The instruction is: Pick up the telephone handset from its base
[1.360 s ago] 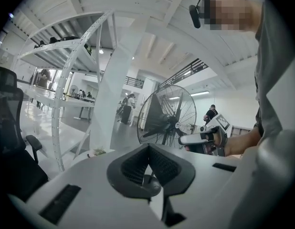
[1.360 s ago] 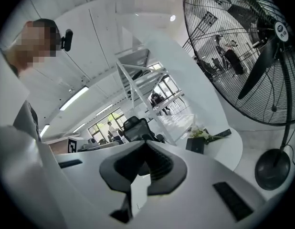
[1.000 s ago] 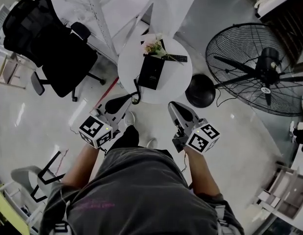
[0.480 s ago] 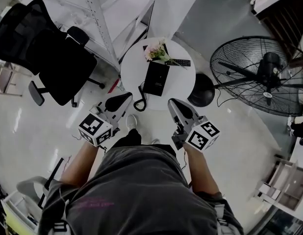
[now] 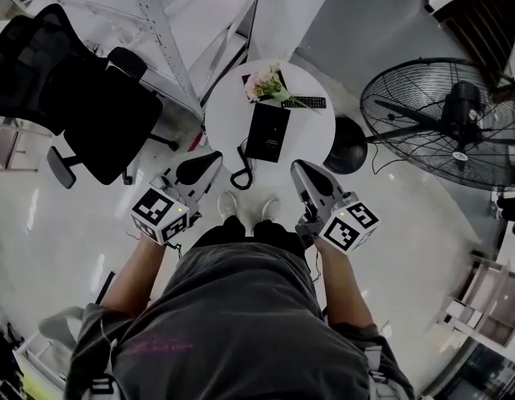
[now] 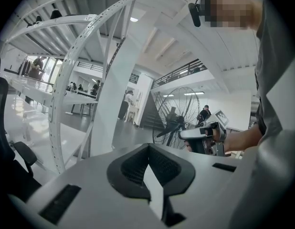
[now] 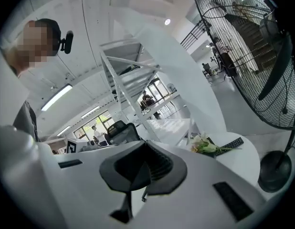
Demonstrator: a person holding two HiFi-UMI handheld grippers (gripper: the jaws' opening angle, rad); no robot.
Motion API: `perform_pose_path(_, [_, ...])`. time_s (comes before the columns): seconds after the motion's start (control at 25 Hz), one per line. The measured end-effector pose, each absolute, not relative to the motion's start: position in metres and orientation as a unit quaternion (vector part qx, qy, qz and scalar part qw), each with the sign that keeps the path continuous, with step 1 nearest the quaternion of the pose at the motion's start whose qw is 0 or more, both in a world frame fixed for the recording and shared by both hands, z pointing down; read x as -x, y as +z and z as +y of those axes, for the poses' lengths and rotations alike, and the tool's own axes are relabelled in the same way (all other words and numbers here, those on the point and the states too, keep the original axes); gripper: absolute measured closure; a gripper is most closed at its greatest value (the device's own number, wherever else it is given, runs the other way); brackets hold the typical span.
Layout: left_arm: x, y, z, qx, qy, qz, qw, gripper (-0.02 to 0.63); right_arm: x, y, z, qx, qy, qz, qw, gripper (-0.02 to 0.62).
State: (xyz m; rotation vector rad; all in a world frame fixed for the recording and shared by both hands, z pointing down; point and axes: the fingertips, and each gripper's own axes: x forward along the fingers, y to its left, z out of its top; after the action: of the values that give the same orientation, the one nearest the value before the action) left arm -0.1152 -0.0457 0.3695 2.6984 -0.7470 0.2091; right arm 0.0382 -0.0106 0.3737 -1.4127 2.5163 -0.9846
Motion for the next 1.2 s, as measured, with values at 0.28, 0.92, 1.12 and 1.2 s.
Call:
perform_pose_path(0.28, [0.098,0.394,-0.067,-0.944,0.089,-0.260,0.182,0.592,-0.053,0.391,-0.031,0.464,-0.336,0.819,0.042,0.575])
perform_pose_path(0.92, [0.048,0.513,-0.133,-0.912,0.163,-0.277,0.253,0.592,-0.106,0.472,-0.107,0.447,-0.387,0.807,0.000,0.575])
perform_pose_path(1.12, [0.039,0.552,-0.152,-0.900,0.177,-0.278,0.287,0.591,-0.120,0.497,-0.125,0.442,-0.408,0.798,-0.016,0.575])
perform_pose_path(1.2, [0.036,0.565,-0.157,-0.896,0.181,-0.275,0.299,0.591,-0.124,0.505,-0.129,0.442,-0.415,0.795,-0.021,0.575])
